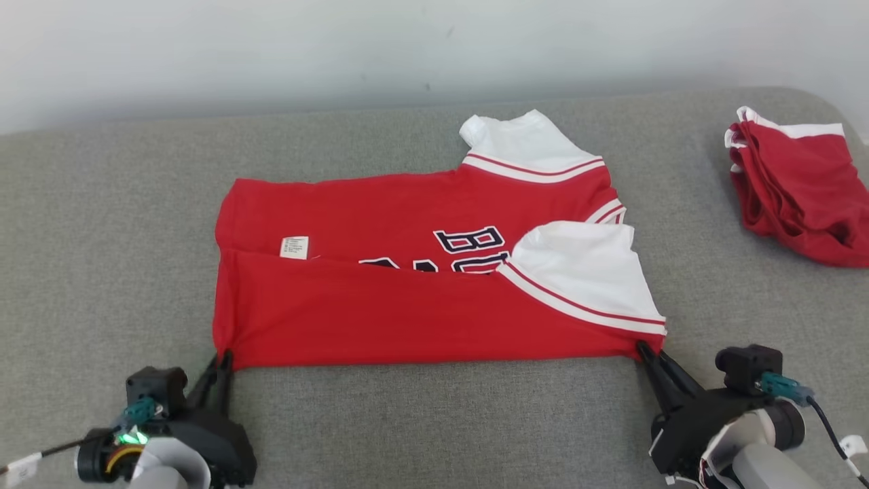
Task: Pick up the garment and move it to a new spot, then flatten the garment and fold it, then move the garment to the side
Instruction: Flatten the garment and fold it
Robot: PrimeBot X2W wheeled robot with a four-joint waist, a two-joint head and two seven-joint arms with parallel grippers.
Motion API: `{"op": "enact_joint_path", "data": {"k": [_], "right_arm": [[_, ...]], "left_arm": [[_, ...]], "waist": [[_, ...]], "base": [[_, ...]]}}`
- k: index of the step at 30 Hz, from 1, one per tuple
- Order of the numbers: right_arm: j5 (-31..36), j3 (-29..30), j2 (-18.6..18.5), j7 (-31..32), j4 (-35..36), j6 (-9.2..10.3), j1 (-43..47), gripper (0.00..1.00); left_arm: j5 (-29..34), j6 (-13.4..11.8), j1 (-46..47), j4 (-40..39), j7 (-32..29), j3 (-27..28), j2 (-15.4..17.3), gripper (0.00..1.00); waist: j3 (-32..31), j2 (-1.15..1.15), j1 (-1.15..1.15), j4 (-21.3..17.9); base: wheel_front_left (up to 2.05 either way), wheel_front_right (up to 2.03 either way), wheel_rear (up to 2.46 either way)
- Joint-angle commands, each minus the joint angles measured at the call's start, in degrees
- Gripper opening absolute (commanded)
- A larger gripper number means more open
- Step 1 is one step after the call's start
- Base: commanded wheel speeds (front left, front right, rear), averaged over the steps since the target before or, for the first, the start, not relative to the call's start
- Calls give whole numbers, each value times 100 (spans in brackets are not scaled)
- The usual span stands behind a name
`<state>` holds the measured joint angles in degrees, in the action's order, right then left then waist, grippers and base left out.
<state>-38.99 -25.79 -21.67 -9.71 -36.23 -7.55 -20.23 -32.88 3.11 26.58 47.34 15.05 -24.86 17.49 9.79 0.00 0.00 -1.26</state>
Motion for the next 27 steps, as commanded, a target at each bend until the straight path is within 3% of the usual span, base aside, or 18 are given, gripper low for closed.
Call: {"op": "enact_joint_path", "data": {"k": [1,10,18,21,26,27], "right_arm": [[-64,41,-4,-61,-24,12,100,0],[-298,379,-160,-194,486,12,974,0],[-249,1044,-286,93,1412,12,2319,0],[-127,1325,-155,421,1894,12,2748,0],[45,1503,52,815,2104,12,2948,0],[109,1545,100,859,2173,12,2963,7]], "left_arm": [[-83,43,-155,-43,13,72,-52,0],[-60,218,-1343,-957,14,429,-55,0],[-228,-82,-2398,-1818,-89,515,34,0],[-286,-241,-2642,-2168,-228,545,63,0],[-375,-378,-2829,-2390,-395,573,94,0],[-394,-403,-2857,-2390,-450,571,106,0]], "waist": [[-111,0,0,30],[-610,0,0,90],[-742,0,0,218],[-758,0,0,184],[-805,0,0,148],[-822,0,0,142]], "base": [[0,0,0],[0,0,0],[0,0,0],[0,0,0],[0,0,0],[0,0,0]]}}
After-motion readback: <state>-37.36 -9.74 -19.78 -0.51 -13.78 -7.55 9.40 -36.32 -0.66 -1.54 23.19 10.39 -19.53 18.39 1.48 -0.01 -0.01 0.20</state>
